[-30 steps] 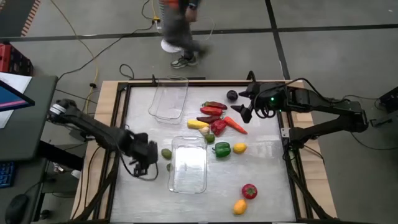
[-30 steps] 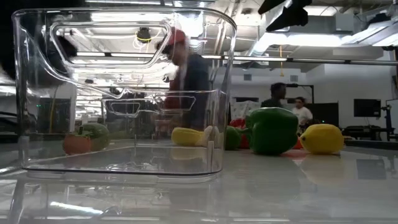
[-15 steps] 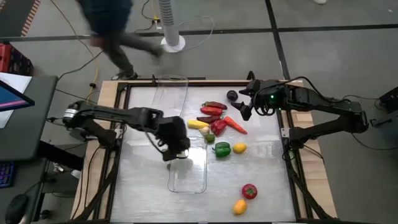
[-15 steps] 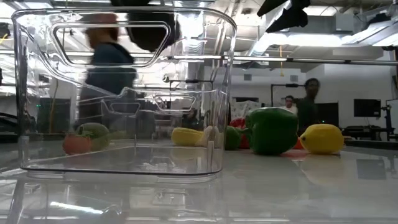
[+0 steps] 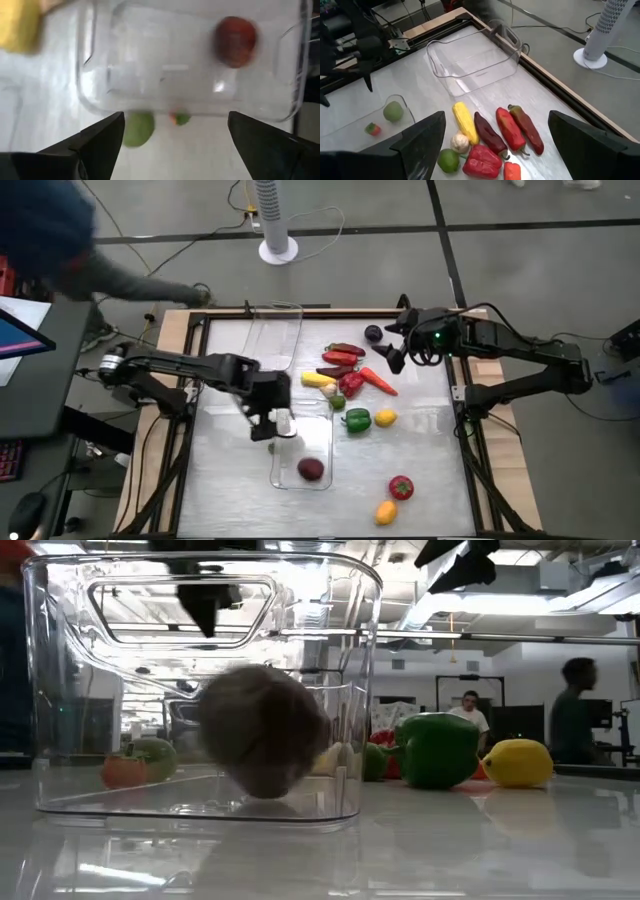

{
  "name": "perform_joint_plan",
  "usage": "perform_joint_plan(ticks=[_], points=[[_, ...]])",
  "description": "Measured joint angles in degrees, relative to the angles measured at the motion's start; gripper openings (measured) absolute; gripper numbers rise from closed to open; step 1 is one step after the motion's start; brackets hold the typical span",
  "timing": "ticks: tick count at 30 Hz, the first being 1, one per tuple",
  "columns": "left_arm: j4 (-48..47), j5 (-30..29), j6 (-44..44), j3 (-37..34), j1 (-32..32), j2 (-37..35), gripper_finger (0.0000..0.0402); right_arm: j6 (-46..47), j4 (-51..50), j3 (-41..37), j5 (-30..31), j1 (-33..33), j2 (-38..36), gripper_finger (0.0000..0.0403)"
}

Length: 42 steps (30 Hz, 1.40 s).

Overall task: Sort produce into baskets
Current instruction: Put the left green lime into the top transparent bin

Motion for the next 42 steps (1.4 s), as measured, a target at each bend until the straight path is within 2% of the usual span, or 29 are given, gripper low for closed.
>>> perform_joint_plan(ticks=[3,7,11,14,21,27,34,38,42], points=[[3.18,-3.25,-0.59,-6.59,-0.77,-5.43,0.0332,0.1,0.09,0.0,0.02,-0.09,-0.01,0.0379],[10.13,-3.89,-0.95,-17.33,-1.12,-10.61,0.0327,0.22,0.12,0.0,0.07,-0.09,-0.02,0.0379],[21.94,-2.88,0.2,-26.72,-1.14,-11.37,0.0326,1.39,0.09,0.0,0.1,-0.09,-0.02,0.0379],[29.6,-4.13,0.97,-30.48,-1.14,-10.14,0.0326,2.11,0.07,0.0,0.13,-0.09,-0.02,0.0379],[31.41,-4.35,2.91,-34.1,-1.14,-5.93,0.032,2.97,0.09,0.0,0.35,-0.08,-0.01,0.0379],[32.69,-4.86,5.51,-34.93,-1.14,-2.44,0.0291,3.15,0.27,0.0,0.61,-0.42,-0.02,0.0379],[33.37,-4.8,3.21,-34.93,-1.14,-1.56,0.0211,3.13,0.27,0.0,0.59,-0.39,0.0,0.0379],[32.75,-2.87,-1.65,-34.81,-0.67,-1.68,0.0162,3.1,0.29,0.0,0.59,-0.39,0.0,0.0379],[26.76,-0.52,-3.43,-33.01,0.63,-2.75,0.0151,3.08,0.32,0.0,0.59,-0.39,0.0,0.0379]])
